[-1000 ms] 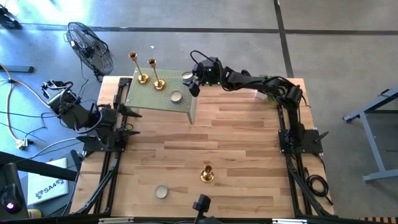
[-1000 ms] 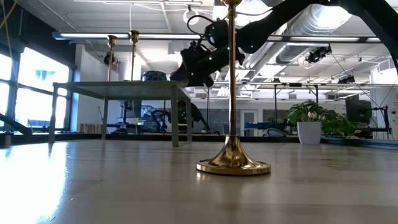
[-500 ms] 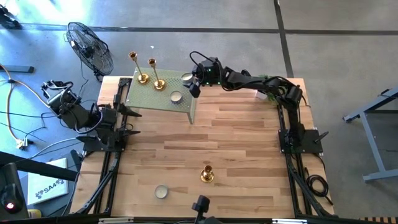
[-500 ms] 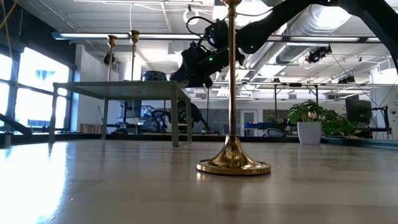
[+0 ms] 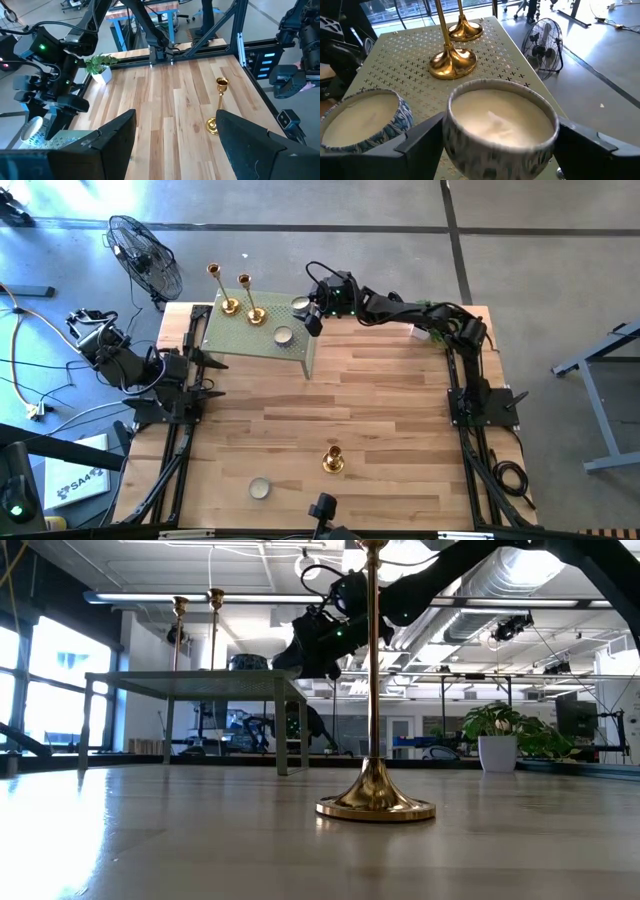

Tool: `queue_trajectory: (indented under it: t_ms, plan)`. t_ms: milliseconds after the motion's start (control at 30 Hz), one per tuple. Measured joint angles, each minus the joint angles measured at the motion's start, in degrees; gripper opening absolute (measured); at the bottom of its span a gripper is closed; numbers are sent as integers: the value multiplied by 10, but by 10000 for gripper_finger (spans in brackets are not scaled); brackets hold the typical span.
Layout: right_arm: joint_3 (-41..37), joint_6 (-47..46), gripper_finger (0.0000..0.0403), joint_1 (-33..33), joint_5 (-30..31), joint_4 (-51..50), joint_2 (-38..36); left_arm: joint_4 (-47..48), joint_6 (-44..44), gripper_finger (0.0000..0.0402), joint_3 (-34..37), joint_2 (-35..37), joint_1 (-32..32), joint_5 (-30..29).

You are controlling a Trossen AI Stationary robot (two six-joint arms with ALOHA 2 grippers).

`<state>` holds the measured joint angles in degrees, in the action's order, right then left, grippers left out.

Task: Pick & Place candle stick holders
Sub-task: Put the right blue patterned round candle on the shelf, then put the gold candle holder on the shelf

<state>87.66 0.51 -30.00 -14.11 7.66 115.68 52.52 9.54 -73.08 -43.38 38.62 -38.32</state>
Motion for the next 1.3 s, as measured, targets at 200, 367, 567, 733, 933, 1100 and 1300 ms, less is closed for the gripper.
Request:
queue_trajectory:
  t_ms: [200, 367, 567, 733, 933, 1100, 1300]
  plan:
    - [0, 9, 351, 0, 0, -9, 0, 0, 0, 266, 0, 0, 0, -9]
    - [0, 10, 373, 0, -15, -4, 0, 0, 0, 266, 0, 0, 0, -16]
    - [13, 10, 377, 0, -35, 29, 0, 0, 0, 266, 0, 0, 0, -17]
    - [49, 10, 378, 3, -43, 21, 0, 0, -2, 266, 0, 0, 0, -19]
    - [123, 20, 377, 7, -88, -25, 0, 0, 2, 266, 0, 0, 0, -18]
    - [206, 46, 378, 7, -152, -157, -14, 8, 60, 266, 0, 0, 0, -8]
    - [252, 117, 377, 26, -170, -294, -58, 31, 109, 266, 0, 4, 0, -5]
